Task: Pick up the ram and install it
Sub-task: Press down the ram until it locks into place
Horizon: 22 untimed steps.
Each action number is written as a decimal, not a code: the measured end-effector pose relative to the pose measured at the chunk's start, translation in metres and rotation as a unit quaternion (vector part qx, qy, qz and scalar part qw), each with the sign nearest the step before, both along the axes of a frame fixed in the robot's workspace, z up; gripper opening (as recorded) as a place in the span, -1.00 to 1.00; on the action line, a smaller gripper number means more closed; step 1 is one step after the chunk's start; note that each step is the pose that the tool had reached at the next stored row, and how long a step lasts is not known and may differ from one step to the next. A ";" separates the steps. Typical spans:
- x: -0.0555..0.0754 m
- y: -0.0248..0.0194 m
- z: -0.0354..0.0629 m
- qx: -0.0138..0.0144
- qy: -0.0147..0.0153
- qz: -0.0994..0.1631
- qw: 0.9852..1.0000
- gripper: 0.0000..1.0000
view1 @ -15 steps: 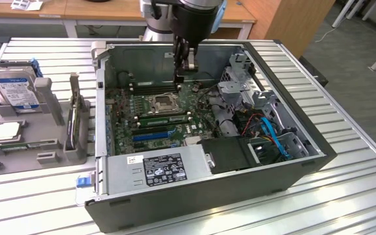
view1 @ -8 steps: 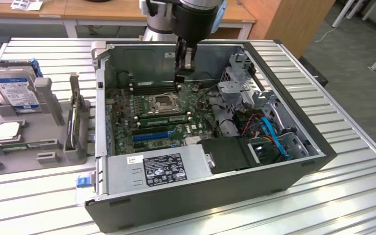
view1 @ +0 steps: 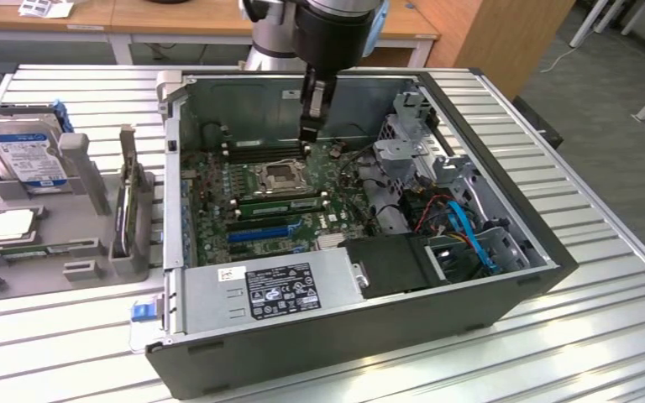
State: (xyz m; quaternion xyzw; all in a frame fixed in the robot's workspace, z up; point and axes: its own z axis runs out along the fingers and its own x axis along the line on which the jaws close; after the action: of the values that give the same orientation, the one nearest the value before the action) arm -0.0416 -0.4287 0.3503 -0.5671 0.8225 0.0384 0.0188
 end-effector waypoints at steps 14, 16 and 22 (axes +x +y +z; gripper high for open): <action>0.000 0.0000 0.0000 0.000 0.000 -0.128 0.992 -0.79; 0.000 0.0000 -0.0001 0.000 0.000 -0.146 0.989 -0.79; 0.000 0.0000 0.0000 0.000 0.000 -0.199 0.980 -0.79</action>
State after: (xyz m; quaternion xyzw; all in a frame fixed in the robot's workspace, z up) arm -0.0416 -0.4287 0.3503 -0.3919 0.9190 0.0339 0.0260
